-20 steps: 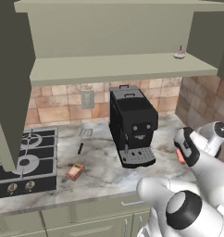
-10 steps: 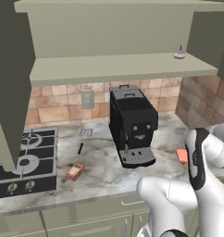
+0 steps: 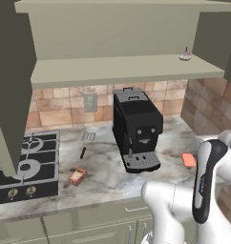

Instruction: Pick the bar soap and bar soap from the cabinet and place them on the counter.

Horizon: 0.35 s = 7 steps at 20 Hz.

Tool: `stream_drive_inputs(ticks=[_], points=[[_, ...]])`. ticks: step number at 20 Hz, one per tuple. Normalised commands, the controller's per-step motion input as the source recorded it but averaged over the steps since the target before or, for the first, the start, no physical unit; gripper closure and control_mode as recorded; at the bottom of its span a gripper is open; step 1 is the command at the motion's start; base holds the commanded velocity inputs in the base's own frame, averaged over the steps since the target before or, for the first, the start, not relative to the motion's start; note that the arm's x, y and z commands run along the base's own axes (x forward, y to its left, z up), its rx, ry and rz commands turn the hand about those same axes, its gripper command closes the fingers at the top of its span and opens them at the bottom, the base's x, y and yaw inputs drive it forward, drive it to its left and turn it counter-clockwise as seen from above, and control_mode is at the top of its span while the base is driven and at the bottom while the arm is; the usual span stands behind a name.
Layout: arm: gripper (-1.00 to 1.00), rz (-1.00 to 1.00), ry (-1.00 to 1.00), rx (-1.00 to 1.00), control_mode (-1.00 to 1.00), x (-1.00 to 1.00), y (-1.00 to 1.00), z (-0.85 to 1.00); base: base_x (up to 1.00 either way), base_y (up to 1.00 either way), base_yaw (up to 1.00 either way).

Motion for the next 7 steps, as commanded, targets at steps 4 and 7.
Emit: stream_drive_inputs(ticks=[4,7], points=[[-1.00,0.00,-0.04,-0.04,-1.00,-0.29,0.26,0.81,0.00,0.00,0.00],[-1.00,0.01,0.00,-0.03,-1.00,-0.28,0.22,0.72,0.00,0.00,0.00]])
